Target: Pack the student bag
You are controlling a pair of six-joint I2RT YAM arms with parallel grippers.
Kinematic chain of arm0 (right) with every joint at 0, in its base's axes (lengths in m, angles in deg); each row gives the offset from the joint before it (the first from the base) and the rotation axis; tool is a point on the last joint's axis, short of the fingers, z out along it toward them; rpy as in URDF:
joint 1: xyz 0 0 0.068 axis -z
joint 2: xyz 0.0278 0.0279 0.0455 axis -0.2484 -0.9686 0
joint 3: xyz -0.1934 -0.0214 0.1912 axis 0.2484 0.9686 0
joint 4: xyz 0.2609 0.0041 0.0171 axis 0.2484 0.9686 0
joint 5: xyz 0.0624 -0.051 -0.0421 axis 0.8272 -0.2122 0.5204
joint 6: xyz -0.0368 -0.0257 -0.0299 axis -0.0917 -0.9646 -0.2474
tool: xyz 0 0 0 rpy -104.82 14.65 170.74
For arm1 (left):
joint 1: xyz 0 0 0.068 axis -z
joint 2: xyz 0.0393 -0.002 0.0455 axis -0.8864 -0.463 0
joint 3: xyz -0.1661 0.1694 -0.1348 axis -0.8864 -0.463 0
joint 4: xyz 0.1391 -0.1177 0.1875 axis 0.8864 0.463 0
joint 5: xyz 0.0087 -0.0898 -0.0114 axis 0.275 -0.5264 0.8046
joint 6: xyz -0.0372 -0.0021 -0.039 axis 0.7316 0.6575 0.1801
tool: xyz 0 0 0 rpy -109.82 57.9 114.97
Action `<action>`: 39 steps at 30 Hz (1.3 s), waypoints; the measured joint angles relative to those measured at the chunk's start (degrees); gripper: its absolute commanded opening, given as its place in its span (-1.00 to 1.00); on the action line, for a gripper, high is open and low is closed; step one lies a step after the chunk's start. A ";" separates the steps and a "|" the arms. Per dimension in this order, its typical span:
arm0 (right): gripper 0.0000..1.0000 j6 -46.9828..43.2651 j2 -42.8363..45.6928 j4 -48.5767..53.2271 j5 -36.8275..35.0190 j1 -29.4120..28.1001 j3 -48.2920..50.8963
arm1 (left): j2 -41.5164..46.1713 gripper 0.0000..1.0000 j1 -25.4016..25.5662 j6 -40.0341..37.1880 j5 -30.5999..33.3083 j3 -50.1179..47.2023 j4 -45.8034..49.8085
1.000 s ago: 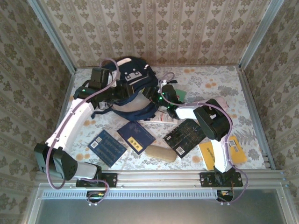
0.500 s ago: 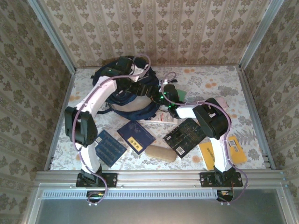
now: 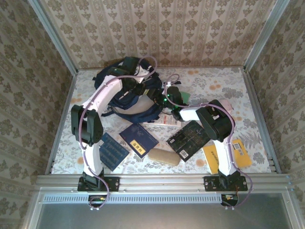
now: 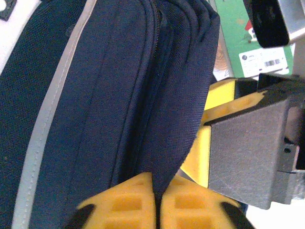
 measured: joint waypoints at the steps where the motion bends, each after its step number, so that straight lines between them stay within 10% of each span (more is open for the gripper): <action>1: -0.15 -0.02 0.00 0.17 0.02 0.07 0.02 | -0.11 -1.00 0.04 0.09 0.15 0.00 0.00; 26: 0.22 -23.19 39.30 48.87 -10.71 -2.21 4.94 | 14.10 -1.00 -13.88 24.39 -3.41 -5.64 -12.70; 39: 0.24 -26.67 45.35 67.95 -11.21 -4.74 -3.28 | 14.60 -1.00 -15.61 30.25 -5.33 -4.50 -14.95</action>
